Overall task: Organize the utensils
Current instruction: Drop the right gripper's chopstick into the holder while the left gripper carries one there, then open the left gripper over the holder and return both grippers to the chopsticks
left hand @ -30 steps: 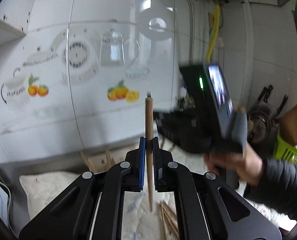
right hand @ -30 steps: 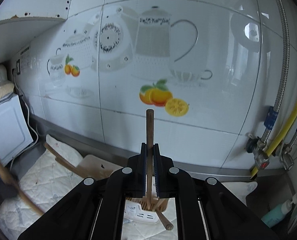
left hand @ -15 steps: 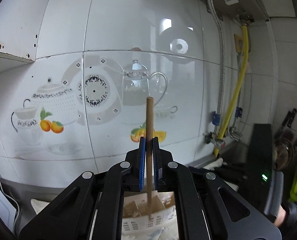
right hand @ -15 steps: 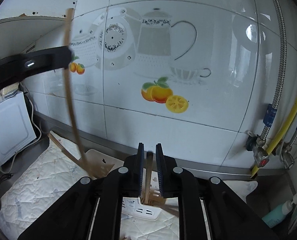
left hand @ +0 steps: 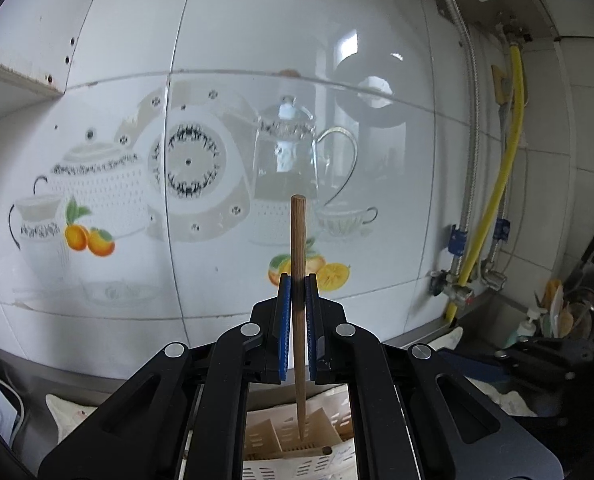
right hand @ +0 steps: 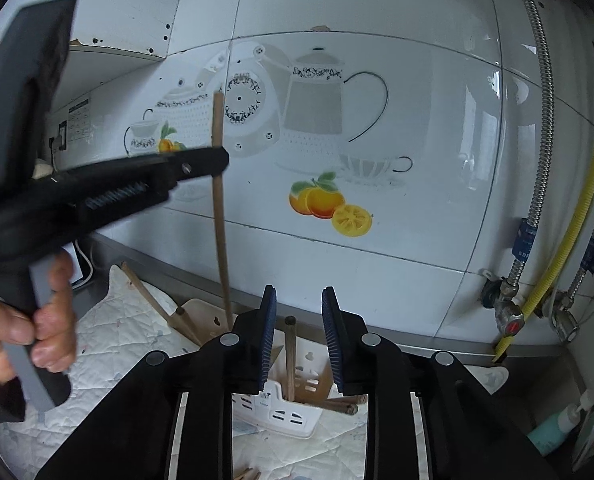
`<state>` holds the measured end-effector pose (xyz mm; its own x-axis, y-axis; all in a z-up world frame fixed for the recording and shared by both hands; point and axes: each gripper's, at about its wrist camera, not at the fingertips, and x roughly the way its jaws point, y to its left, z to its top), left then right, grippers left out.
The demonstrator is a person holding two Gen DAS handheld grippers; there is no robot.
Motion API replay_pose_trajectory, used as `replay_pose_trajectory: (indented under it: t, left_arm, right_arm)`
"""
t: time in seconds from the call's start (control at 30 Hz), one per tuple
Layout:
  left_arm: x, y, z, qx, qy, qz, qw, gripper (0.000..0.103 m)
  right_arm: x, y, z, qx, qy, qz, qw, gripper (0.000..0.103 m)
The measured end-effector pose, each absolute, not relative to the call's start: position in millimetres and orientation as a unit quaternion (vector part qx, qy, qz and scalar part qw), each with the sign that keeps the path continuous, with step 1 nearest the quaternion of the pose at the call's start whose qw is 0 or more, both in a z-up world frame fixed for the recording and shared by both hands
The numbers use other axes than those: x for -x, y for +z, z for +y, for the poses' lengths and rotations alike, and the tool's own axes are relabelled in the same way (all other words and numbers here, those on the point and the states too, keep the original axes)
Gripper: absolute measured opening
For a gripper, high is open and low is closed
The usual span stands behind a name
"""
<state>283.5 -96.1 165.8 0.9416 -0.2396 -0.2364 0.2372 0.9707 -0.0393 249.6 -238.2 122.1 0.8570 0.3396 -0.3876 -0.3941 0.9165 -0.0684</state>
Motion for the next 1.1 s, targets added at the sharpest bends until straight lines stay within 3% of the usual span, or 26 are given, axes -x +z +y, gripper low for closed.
replay_pose_trajectory:
  t: [0.4, 0.7, 0.9, 1.1]
  left_arm:
    - [-292.5, 135.0, -96.1, -0.003, -0.129, 0.165, 0.978, 0.006]
    - [-274.1, 148.7, -91.7, 0.003, -0.135, 0.155, 0.979, 0.009]
    - [-227.5, 160.5, -79.0, -0.007, -0.134, 0.139, 0.981, 0.017]
    - [-172.5, 134.8, -59.2, -0.013, -0.129, 0.170, 0.977, 0.028]
  right_arm:
    - [-217.7, 103.5, -253.4, 0.049, 0.197, 0.202, 0.958, 0.025]
    - [-164.5, 77.5, -267.7, 0.030, 0.204, 0.228, 0.952, 0.029]
    - [-125.7, 32.1, -266.9, 0.021, 0.205, 0.287, 0.935, 0.028]
    - [-93.9, -19.4, -266.2, 0.002, 0.192, 0.344, 0.919, 0.026]
